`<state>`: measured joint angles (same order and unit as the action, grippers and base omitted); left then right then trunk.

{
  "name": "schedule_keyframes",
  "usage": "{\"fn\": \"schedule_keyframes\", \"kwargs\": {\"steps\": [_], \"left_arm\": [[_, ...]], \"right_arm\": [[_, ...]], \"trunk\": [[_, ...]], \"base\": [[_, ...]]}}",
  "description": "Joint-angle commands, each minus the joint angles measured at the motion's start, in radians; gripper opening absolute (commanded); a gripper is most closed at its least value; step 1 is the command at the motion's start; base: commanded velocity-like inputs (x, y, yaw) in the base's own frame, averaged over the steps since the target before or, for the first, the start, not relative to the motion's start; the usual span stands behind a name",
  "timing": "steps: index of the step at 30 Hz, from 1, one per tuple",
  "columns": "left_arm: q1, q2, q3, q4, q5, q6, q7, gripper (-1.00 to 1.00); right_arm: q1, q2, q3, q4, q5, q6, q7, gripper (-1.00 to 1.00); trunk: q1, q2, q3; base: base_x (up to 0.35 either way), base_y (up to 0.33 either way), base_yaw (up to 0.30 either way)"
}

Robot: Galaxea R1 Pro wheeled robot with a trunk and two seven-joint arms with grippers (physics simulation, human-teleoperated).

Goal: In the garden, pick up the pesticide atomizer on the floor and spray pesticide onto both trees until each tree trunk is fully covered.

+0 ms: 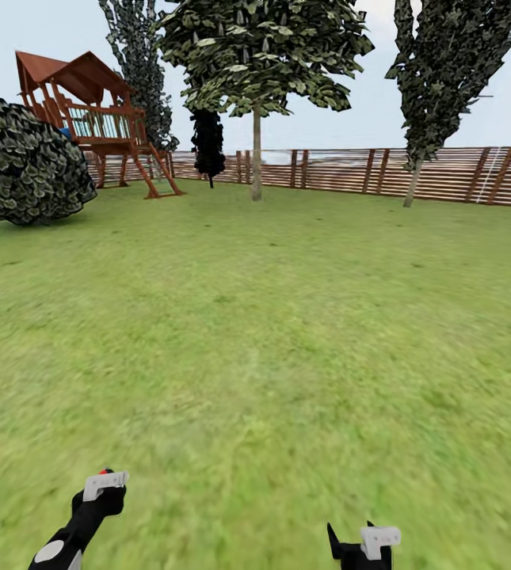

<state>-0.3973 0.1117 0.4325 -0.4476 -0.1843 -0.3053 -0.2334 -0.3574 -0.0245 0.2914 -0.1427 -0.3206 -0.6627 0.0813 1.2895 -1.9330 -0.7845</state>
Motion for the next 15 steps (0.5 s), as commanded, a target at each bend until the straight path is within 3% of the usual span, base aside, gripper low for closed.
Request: {"fn": "schedule_keyframes", "kwargs": {"steps": [1, 15], "left_arm": [[0.000, 0.000, 0.000, 0.000, 0.000, 0.000, 0.000, -1.00], [0.000, -0.001, 0.000, 0.001, -0.001, 0.000, 0.000, -1.00]], "right_arm": [[0.000, 0.000, 0.000, 0.000, 0.000, 0.000, 0.000, 1.00], [0.000, 0.000, 0.001, 0.000, 0.002, 0.000, 0.002, 1.00]], "trunk": [[0.000, 0.000, 0.002], [0.000, 0.000, 0.007]], "base": [[0.333, 0.105, 0.000], [0.333, 0.105, 0.000]]}}
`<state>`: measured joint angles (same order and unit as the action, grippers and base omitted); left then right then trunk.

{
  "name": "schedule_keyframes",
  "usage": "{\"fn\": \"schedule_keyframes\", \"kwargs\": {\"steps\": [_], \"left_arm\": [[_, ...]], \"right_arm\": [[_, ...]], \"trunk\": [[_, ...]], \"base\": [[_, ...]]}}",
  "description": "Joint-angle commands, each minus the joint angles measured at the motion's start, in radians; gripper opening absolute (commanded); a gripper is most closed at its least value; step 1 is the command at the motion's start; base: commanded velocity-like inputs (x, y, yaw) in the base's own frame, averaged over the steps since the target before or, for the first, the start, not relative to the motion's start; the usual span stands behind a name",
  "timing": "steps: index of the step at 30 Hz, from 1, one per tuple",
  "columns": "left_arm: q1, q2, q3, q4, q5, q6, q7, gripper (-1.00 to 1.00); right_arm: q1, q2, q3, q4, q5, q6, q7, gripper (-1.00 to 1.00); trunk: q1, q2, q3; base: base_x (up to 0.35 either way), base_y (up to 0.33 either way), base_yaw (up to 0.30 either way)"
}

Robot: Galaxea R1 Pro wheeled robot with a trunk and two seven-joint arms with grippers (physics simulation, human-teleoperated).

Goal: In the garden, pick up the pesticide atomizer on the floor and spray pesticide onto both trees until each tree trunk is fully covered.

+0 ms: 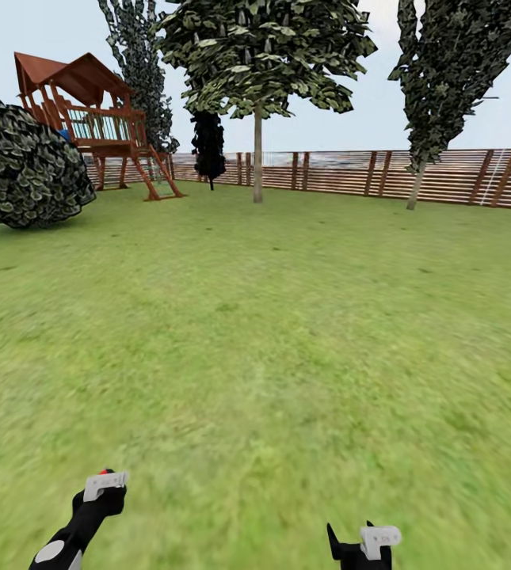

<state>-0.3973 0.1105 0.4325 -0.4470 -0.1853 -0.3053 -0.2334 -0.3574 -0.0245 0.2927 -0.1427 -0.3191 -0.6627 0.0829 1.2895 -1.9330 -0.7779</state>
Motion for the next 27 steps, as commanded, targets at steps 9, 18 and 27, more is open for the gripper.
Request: {"fn": "schedule_keyframes", "kwargs": {"steps": [9, 18, 27], "left_arm": [[0.000, 0.000, 0.000, 0.000, 0.000, 0.000, 0.000, -1.00], [0.000, 0.000, 0.000, -0.001, 0.000, 0.000, 0.000, -1.00], [0.000, 0.000, 0.001, -0.001, 0.000, 0.000, 0.000, -1.00]], "right_arm": [[0.000, 0.000, -0.001, 0.000, 0.000, 0.000, 0.000, 1.00], [0.000, 0.000, -0.001, 0.000, 0.000, 0.000, 0.000, 1.00], [0.000, 0.000, -0.001, 0.000, 0.000, 0.000, 0.000, 1.00]], "trunk": [[0.000, 0.000, 0.006], [0.000, 0.000, 0.006], [0.000, 0.000, 0.006]], "base": [[0.333, 0.101, 0.000], [0.333, 0.100, 0.000], [0.334, 0.049, 0.000]]}}
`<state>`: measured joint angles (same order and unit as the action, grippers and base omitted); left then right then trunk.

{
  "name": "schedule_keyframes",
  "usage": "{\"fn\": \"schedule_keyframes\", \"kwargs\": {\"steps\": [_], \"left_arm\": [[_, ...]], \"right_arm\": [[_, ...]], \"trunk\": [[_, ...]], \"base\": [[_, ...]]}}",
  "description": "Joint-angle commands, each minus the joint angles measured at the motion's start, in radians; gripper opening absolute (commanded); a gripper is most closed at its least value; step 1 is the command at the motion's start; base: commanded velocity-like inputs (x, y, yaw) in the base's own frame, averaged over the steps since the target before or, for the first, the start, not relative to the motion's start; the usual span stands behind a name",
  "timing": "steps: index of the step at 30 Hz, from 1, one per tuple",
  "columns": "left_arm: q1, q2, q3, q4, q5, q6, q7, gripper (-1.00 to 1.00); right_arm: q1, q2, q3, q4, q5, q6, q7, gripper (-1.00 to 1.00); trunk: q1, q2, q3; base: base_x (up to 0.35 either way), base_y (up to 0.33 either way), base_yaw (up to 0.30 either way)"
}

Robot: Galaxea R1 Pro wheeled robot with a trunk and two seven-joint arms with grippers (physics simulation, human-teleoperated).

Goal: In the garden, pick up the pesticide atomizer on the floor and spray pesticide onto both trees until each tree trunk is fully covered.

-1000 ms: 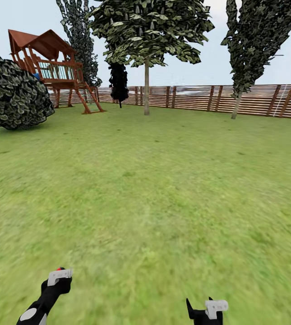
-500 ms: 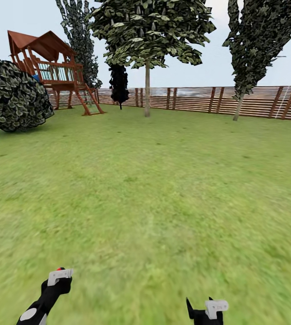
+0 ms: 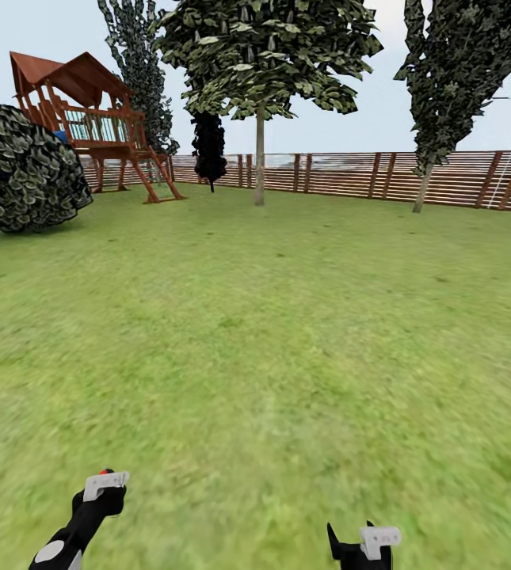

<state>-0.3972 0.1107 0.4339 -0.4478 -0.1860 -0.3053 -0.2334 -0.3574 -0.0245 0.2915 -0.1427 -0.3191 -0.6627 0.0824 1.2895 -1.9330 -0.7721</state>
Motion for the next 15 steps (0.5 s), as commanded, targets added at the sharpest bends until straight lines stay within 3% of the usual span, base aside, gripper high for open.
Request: {"fn": "schedule_keyframes", "kwargs": {"steps": [1, 15], "left_arm": [[0.000, 0.000, 0.000, 0.000, 0.000, 0.000, 0.000, -1.00], [0.000, 0.000, 0.000, 0.000, 0.000, 0.000, 0.000, -1.00]], "right_arm": [[0.000, 0.000, 0.000, 0.000, 0.000, 0.000, 0.000, 1.00], [0.000, 0.000, 0.000, 0.000, 0.000, 0.000, 0.000, 1.00]], "trunk": [[0.000, 0.000, 0.000], [0.000, 0.000, 0.000]], "base": [[0.336, 0.003, 0.000], [0.337, 0.000, 0.000]]}}
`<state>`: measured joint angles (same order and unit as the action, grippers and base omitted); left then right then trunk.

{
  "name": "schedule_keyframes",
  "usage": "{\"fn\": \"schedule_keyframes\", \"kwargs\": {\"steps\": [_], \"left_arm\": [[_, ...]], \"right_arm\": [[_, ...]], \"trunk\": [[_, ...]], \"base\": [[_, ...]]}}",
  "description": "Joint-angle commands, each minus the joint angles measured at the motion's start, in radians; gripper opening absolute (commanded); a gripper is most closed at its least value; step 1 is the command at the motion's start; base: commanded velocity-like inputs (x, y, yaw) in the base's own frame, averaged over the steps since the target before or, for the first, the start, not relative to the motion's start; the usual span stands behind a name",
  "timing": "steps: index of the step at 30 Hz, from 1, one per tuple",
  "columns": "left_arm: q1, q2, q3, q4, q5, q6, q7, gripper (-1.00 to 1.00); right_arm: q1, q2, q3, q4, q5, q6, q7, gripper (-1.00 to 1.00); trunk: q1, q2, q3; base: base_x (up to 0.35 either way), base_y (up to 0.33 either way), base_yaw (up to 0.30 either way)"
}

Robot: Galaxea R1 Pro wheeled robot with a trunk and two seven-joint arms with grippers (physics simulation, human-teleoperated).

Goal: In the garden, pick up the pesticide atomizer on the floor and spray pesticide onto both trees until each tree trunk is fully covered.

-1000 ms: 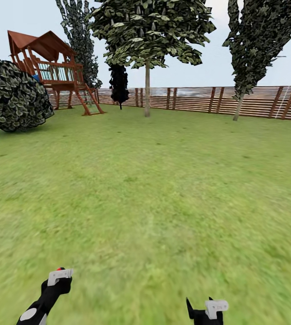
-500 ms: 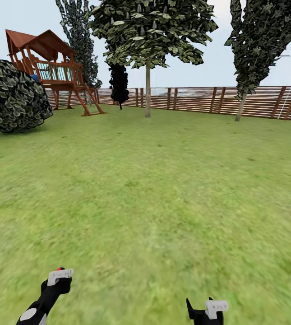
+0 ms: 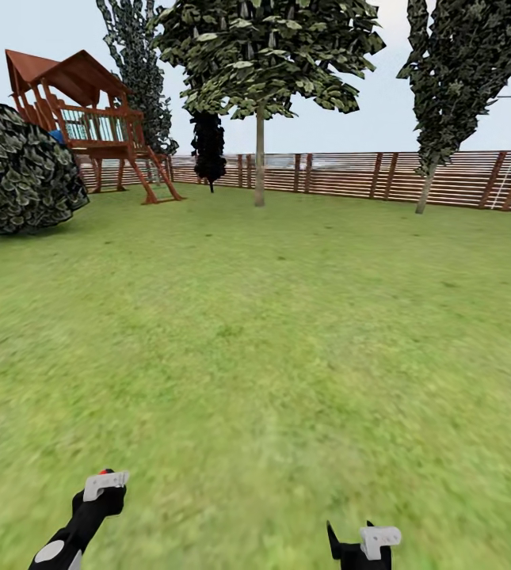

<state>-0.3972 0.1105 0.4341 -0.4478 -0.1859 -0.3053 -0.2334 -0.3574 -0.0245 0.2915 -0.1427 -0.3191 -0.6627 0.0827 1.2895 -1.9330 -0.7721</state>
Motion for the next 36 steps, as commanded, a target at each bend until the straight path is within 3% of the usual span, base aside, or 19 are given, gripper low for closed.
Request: {"fn": "schedule_keyframes", "kwargs": {"steps": [1, 36], "left_arm": [[0.000, 0.000, 0.000, 0.000, 0.000, 0.000, 0.000, -1.00], [0.000, 0.000, -0.002, 0.000, 0.000, 0.000, 0.000, -1.00]], "right_arm": [[0.000, 0.000, 0.000, 0.000, 0.000, 0.000, 0.000, 1.00], [0.000, 0.000, 0.000, 0.000, 0.000, 0.000, 0.000, 1.00]], "trunk": [[0.000, 0.000, 0.000], [0.000, 0.000, 0.000]], "base": [[0.337, 0.000, 0.000], [0.337, 0.000, 0.000]]}}
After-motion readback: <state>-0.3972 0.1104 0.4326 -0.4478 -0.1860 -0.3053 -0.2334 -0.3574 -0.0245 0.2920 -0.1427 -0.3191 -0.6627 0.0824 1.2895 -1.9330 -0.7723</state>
